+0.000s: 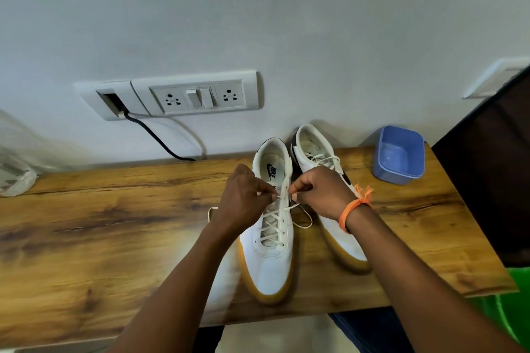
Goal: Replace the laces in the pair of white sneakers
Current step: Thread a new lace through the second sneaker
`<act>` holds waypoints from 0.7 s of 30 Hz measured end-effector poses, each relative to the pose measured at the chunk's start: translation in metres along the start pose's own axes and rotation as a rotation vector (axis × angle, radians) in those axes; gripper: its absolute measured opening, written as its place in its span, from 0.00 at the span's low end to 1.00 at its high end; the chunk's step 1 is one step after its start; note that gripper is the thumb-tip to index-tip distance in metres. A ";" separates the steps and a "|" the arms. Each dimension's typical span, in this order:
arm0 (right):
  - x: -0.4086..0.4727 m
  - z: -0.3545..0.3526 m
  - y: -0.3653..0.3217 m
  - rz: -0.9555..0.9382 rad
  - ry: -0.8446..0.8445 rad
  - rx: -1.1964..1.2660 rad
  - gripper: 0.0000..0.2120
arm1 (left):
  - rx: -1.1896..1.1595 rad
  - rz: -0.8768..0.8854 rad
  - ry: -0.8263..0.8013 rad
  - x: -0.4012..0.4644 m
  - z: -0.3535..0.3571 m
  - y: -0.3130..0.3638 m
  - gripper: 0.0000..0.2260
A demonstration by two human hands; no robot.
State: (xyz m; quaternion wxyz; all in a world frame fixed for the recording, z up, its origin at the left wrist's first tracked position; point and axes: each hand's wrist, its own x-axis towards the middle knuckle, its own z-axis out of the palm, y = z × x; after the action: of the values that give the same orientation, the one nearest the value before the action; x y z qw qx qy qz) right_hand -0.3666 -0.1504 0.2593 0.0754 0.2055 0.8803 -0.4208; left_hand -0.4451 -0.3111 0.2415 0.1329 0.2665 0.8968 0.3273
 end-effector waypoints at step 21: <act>-0.003 0.014 -0.005 -0.018 0.124 -0.181 0.05 | -0.187 -0.167 -0.119 0.004 0.016 -0.009 0.05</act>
State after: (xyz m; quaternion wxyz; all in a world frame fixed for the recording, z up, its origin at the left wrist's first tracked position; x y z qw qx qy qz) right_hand -0.3664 -0.1648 0.2549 0.0351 0.2154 0.9195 -0.3269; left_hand -0.4452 -0.3057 0.2232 0.2367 0.1963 0.8720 0.3809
